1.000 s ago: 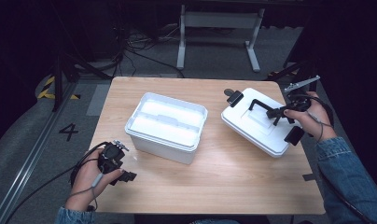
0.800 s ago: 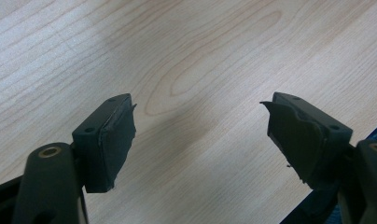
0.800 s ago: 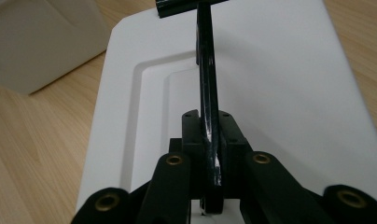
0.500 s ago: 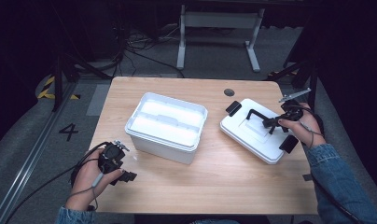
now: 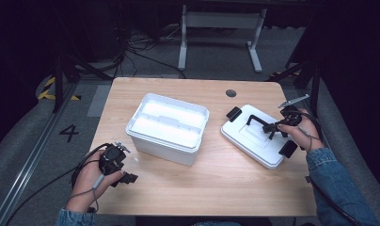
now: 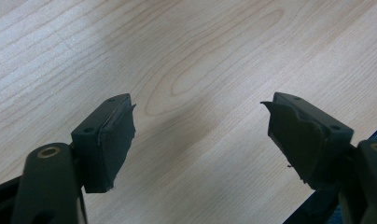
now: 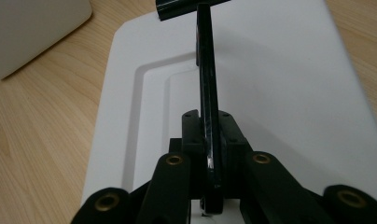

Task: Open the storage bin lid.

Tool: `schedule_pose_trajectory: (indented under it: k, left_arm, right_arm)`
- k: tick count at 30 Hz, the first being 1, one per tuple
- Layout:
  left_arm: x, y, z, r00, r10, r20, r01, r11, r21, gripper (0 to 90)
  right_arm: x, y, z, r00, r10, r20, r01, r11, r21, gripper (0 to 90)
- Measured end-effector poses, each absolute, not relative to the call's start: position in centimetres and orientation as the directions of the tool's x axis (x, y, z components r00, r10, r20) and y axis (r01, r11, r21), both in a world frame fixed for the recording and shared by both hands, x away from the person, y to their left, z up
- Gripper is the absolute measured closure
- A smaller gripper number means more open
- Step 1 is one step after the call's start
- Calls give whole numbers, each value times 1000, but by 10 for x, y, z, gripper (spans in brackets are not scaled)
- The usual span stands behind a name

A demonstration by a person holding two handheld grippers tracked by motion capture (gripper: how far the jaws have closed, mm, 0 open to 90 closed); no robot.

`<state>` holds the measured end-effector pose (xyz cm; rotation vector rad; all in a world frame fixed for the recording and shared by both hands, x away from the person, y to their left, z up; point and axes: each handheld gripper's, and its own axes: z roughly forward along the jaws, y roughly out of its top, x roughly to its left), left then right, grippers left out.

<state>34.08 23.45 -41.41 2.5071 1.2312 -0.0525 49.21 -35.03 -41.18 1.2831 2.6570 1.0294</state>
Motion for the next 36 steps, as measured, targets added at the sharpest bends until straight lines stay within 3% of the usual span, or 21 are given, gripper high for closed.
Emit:
schedule_pose_trajectory:
  k: [15,18,27,36]
  left_arm:
    - [341,234,-415,628,756,-184,770,-570,287,234]
    - [341,234,-415,627,756,-185,771,-570,284,233]
    - [341,233,-415,627,756,-188,772,-569,283,230]
    - [334,234,-414,627,757,-185,771,-567,290,230]
  right_arm:
    - [493,-356,-429,-638,707,304,725,419,547,835]
    - [494,-358,-430,-636,708,307,722,405,561,783]
    - [492,-361,-419,-643,726,244,674,385,631,503]
    - [475,-357,-390,-673,715,192,616,398,680,470]
